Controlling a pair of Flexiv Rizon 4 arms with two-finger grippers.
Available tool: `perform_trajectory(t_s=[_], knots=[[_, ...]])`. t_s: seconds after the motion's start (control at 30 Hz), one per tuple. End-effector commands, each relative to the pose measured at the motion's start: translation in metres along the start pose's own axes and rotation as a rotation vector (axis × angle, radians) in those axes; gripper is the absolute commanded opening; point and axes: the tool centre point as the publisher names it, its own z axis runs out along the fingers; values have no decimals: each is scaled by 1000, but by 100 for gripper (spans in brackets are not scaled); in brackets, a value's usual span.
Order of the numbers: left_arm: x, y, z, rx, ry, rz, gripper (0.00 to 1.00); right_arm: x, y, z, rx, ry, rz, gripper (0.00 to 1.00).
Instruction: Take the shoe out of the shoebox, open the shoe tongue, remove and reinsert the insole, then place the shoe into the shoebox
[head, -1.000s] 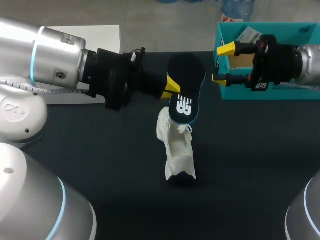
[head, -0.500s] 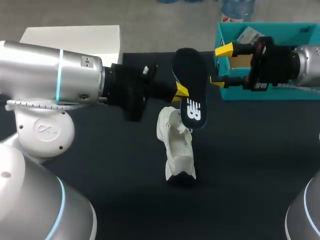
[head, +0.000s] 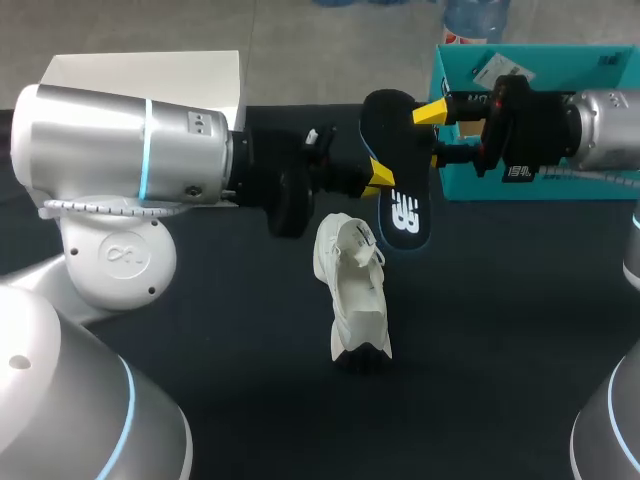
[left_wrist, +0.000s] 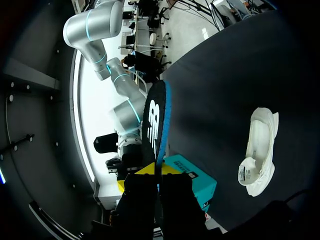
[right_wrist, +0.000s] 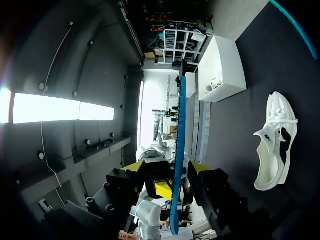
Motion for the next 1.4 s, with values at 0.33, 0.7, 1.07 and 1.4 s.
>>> perform_trajectory(t_s=[0.33,0.7,1.07,1.4], knots=[[-4,5,3,13,11,26,0,-10,-1,0,0,8,15,0],[-8,21,-5,47,146,61,100,-21,1,-1,5,-14,46,0],[-15,36,-11,94,398,107,100,-28,2,2,12,-78,81,0],[-26,46,-12,130,645,177,100,-35,2,7,20,-131,109,0]])
